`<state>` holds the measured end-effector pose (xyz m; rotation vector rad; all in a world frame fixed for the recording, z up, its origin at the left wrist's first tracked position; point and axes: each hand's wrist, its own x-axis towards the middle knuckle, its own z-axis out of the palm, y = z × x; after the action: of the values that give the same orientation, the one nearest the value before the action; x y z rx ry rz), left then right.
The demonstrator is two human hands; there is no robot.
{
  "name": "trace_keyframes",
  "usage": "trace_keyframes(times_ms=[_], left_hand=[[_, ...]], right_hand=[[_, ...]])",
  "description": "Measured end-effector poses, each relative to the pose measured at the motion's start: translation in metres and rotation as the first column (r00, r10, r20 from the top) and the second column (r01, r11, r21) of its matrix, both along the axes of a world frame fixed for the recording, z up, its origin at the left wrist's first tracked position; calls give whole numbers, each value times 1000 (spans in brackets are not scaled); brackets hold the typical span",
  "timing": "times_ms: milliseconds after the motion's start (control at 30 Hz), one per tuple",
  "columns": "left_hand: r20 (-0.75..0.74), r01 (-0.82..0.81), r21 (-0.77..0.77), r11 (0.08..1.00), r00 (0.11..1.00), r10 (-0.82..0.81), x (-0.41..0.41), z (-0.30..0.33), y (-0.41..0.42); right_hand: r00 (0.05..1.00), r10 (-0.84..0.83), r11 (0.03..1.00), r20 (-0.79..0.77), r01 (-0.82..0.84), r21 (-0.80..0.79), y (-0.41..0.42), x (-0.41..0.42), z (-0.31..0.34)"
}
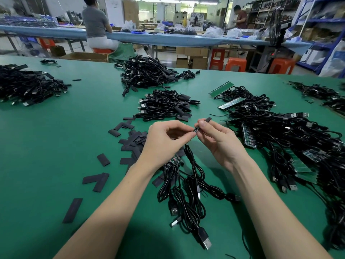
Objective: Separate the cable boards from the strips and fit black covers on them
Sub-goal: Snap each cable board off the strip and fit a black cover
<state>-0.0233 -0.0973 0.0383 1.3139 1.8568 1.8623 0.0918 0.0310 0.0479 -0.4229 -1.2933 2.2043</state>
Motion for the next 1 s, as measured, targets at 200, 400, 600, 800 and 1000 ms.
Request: trace_keyframes(times_ms=[200, 400, 600, 800, 1000], left_hand=[[-17, 14, -21, 1000, 1000, -15, -1, 0, -1], [-42, 26, 0, 1000, 999, -26, 1, -1, 0], [-42, 28, 14, 1000, 999, -28, -1, -1, -1], [27, 63, 29, 998, 998, -64, 0, 1, 0], [43, 87, 9, 996, 995, -87, -1, 2, -1]], right_hand=[[999, 33, 999, 19, -33, 21, 2, 2, 1], [998, 56, 998, 34, -56, 8, 3, 4, 2], [996, 89, 996, 23, -88, -27, 3, 4, 2], [993, 122, 992, 4, -121, -40, 5, 6, 1], [987, 144, 988, 71, -147, 42, 11, 13, 7]])
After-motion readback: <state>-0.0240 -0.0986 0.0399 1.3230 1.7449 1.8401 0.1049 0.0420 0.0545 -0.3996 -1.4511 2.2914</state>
